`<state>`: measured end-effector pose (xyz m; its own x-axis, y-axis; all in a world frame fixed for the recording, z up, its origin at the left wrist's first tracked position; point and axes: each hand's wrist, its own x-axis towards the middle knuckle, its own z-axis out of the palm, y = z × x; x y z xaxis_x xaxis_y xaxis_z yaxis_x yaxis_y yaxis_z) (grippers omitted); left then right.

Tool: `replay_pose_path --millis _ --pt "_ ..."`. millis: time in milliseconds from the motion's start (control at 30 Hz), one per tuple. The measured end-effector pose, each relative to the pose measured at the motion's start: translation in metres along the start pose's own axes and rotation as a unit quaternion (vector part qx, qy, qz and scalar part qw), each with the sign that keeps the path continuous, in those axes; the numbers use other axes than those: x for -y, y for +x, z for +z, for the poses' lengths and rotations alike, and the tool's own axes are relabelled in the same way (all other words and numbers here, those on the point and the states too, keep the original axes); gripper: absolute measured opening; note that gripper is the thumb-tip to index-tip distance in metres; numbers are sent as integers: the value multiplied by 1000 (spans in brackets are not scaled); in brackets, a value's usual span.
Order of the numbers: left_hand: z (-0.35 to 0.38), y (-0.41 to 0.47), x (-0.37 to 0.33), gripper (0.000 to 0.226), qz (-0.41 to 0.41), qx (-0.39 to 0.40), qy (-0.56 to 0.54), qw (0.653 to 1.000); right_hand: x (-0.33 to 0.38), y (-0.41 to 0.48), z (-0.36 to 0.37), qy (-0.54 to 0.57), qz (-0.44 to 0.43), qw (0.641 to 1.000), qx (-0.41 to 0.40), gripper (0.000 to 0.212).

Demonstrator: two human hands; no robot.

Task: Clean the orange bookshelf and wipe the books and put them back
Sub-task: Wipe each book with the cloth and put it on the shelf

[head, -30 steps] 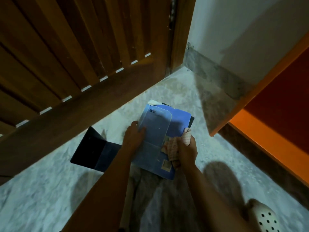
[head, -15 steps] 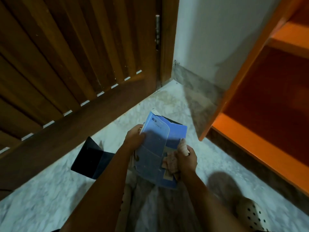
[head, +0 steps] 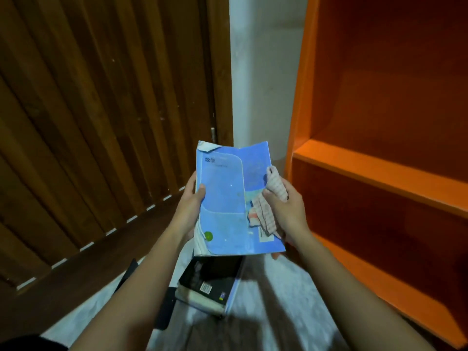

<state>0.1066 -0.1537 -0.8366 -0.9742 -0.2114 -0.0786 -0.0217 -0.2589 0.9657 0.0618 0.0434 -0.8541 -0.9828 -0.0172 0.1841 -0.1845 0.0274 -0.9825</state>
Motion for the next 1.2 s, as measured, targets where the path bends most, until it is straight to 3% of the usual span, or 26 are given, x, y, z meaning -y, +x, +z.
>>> replay_pose_path --millis 133,233,400,500,567,633,700,767,833,933,1033,1067,1133,1200 --pt "4 -16 -22 38 98 -19 -19 995 33 15 -12 -128 -79 989 12 24" --pt "1 -28 -27 45 144 -19 -30 989 41 26 -16 -207 -103 971 -66 39" --pt "-9 -39 -17 48 165 -8 3 986 58 19 16 -149 -133 970 -141 26" --pt "-14 -44 -12 47 147 2 5 989 77 8 64 -106 -216 968 -69 26" --pt "-17 -45 -13 45 147 6 13 989 81 4 95 -136 -272 952 19 29" --pt "-21 -46 -16 45 151 7 3 988 72 11 111 -179 -310 933 29 30" --pt "-28 -45 -20 49 151 11 -29 988 49 31 106 -166 -251 953 -32 30" --pt "-33 -43 -22 52 150 19 -44 987 25 47 93 -127 -126 980 -84 28" --pt "-34 -40 -22 53 148 24 -34 988 13 40 91 -111 -74 989 -70 25" --pt "-35 -33 -15 51 136 10 -37 990 15 -7 111 -100 -176 979 -20 28" --pt "-41 -27 -6 50 127 -14 -53 990 -6 -37 113 -152 -304 940 19 31" --pt "-42 -26 -5 49 127 -16 -58 990 -17 -30 106 -149 -273 950 7 30" --pt "-38 -26 -4 48 127 -13 -52 990 -35 -13 94 -131 -111 985 -26 30" --pt "-28 -25 -2 49 132 -5 -34 991 -49 -8 88 -171 -32 984 -24 31"
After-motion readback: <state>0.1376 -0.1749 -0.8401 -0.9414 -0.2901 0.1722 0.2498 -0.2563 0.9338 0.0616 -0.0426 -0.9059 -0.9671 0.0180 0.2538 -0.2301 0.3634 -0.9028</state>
